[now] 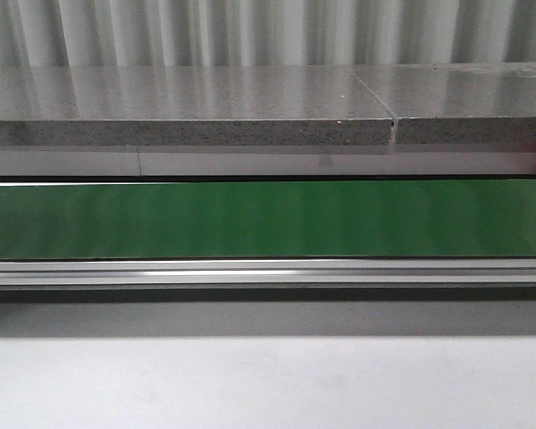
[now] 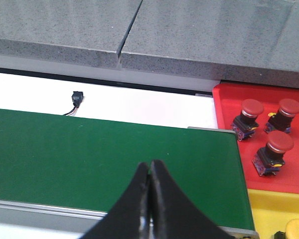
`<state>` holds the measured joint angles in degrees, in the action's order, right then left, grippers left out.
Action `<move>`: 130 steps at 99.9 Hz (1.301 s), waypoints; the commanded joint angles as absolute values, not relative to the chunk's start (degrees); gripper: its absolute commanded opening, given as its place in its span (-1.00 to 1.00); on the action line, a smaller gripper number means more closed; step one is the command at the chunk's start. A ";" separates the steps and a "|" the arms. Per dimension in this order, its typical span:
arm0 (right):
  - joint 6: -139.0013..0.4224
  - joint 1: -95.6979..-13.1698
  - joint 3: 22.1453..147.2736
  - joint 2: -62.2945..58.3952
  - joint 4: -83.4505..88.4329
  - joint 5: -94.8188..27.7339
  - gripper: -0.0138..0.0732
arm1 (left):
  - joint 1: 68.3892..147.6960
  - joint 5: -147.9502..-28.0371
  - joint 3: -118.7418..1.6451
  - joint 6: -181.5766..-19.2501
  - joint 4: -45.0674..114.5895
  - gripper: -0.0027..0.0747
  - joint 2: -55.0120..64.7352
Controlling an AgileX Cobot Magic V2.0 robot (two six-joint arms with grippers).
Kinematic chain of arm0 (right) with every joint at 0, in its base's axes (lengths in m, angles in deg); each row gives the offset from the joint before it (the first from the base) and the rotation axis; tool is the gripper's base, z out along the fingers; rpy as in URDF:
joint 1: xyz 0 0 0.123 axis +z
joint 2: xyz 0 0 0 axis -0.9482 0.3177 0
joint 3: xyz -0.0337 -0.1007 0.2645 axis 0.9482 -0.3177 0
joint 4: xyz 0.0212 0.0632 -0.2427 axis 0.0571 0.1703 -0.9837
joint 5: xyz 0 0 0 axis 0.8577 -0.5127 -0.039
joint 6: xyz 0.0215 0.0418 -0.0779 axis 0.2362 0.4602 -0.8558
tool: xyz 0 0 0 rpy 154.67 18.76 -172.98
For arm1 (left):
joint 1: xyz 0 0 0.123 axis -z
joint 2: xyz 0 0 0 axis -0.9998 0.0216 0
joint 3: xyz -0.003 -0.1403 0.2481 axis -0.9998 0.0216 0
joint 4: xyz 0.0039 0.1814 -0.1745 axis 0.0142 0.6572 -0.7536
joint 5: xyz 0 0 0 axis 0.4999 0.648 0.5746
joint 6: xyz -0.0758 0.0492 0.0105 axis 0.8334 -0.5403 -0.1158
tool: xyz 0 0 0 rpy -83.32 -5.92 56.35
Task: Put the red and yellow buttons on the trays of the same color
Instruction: 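Lower the left gripper onto the last red button in the cluster, then carry the red button onto the start of the belt, release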
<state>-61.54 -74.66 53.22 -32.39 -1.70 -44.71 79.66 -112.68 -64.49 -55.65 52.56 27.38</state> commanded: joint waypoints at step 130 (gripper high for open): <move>-61.78 -74.62 55.32 -32.54 -1.98 -40.71 -0.84 | 83.62 -111.91 -67.83 -63.13 45.07 0.67 30.13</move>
<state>-61.54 -74.66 53.22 -32.39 -1.70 -44.84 83.34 -114.01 -64.55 -62.77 46.38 33.70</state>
